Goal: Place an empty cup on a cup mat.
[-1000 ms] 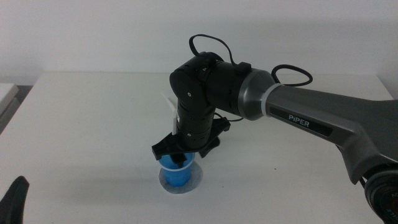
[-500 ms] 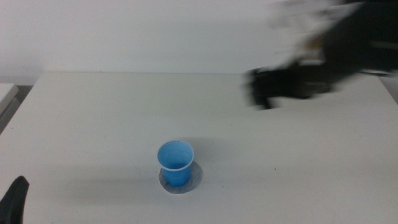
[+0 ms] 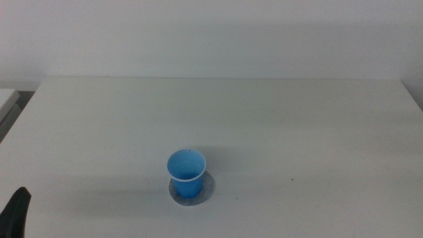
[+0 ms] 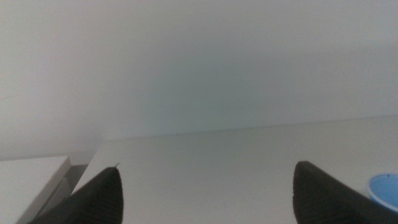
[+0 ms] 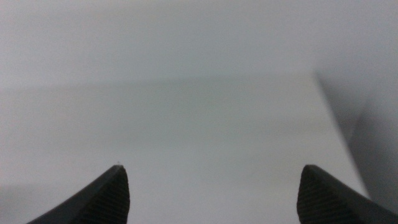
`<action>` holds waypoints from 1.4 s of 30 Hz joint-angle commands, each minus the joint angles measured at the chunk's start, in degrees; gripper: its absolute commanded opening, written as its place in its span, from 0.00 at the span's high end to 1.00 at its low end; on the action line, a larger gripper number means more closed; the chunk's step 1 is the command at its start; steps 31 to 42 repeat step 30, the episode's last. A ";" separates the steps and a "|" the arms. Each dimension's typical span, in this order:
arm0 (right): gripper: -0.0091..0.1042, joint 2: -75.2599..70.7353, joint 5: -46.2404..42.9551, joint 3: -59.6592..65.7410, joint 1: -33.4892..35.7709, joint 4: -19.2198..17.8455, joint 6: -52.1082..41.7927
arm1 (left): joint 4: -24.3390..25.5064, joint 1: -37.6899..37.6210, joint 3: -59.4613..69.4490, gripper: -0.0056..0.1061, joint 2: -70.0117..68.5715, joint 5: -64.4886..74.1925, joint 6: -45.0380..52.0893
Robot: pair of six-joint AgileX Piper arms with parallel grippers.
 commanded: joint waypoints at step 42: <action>0.10 -33.23 -16.54 32.35 -4.57 3.40 -7.57 | -0.39 0.00 -0.02 0.11 -0.21 -0.66 -0.16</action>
